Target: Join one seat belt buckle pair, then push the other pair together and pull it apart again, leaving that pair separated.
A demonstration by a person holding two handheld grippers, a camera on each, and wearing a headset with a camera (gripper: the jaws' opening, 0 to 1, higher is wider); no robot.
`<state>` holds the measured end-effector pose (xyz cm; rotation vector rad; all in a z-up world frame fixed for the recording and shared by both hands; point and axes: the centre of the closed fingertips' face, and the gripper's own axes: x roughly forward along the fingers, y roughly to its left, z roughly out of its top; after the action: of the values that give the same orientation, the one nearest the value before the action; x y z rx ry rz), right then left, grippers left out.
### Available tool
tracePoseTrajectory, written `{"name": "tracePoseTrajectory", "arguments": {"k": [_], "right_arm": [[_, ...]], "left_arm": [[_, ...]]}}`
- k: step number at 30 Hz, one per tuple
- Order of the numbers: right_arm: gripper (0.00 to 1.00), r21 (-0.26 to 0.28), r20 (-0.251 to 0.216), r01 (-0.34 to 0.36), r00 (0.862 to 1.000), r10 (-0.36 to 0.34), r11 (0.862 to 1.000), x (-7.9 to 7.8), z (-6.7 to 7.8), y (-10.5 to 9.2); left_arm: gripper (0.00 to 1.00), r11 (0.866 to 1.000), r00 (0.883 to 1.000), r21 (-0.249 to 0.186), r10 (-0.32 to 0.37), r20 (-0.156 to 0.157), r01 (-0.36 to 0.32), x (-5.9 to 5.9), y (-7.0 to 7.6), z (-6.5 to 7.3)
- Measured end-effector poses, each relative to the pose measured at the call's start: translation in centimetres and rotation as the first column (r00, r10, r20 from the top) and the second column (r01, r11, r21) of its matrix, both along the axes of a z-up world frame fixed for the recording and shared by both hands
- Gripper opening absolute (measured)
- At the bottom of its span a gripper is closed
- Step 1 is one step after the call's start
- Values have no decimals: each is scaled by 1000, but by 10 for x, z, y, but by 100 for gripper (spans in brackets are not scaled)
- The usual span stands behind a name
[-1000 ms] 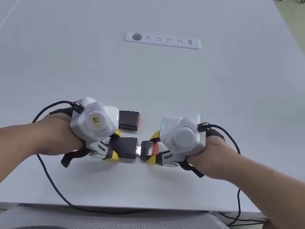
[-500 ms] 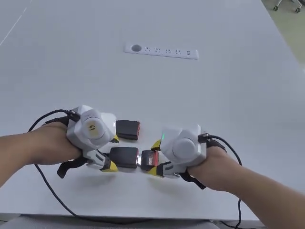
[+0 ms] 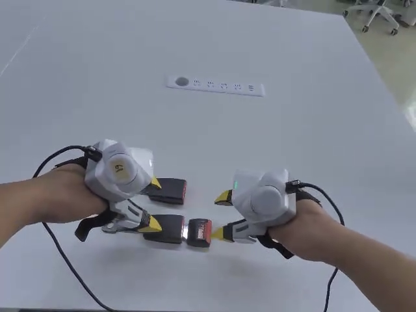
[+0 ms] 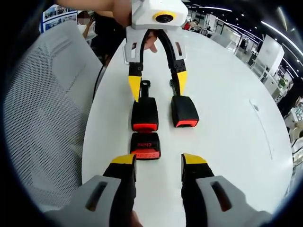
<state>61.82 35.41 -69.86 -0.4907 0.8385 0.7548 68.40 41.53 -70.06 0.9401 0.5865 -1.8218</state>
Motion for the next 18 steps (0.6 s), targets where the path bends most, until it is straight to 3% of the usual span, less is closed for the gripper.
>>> {"name": "tracePoseTrajectory", "arguments": {"k": [4, 8, 18], "right_arm": [[35, -12, 7, 14, 1000, -14, 1000, 3, 2, -14], [34, -35, 18, 30, 999, -29, 999, 8, 3, -33], [33, -74, -4, 51, 999, -52, 996, 8, -8, -73]], "left_arm": [[50, 1000, 1000, -8, 11, -7, -12, 4, -7, 0], [50, 1000, 1000, -15, -4, 14, 5, 7, -16, 0], [51, 1000, 1000, -5, -12, 25, 12, 20, -26, -5]]}}
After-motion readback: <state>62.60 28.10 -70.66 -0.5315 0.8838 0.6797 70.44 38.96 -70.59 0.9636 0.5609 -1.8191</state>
